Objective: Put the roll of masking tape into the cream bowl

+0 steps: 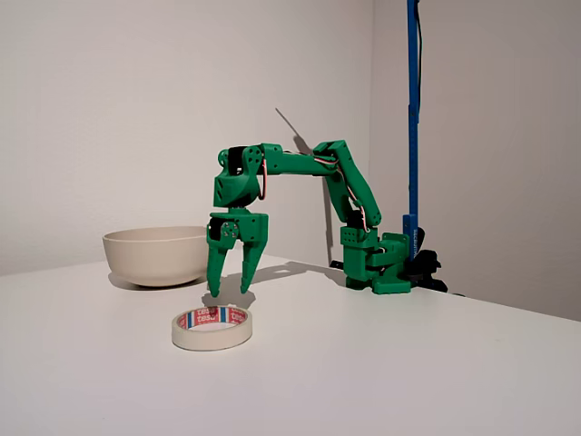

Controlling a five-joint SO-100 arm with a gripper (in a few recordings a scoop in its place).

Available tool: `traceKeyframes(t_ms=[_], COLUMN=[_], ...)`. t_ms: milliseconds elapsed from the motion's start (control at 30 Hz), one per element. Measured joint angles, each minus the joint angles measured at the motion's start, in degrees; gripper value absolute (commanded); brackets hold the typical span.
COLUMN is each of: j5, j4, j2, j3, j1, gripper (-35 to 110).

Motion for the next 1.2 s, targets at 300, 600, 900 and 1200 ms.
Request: traceKeyframes(t_ms=[300, 600, 900, 1200], j5=[2.11, 4.31, 6.06, 8.09], j4=[1.58, 1.58, 0.26, -1.76], j2=[-0.97, -2.81, -4.66, -8.09], j3=[-0.09, -0.18, -0.18, -0.26], j1=[-0.62, -2.81, -3.69, -3.60], gripper=[16, 14, 13, 10])
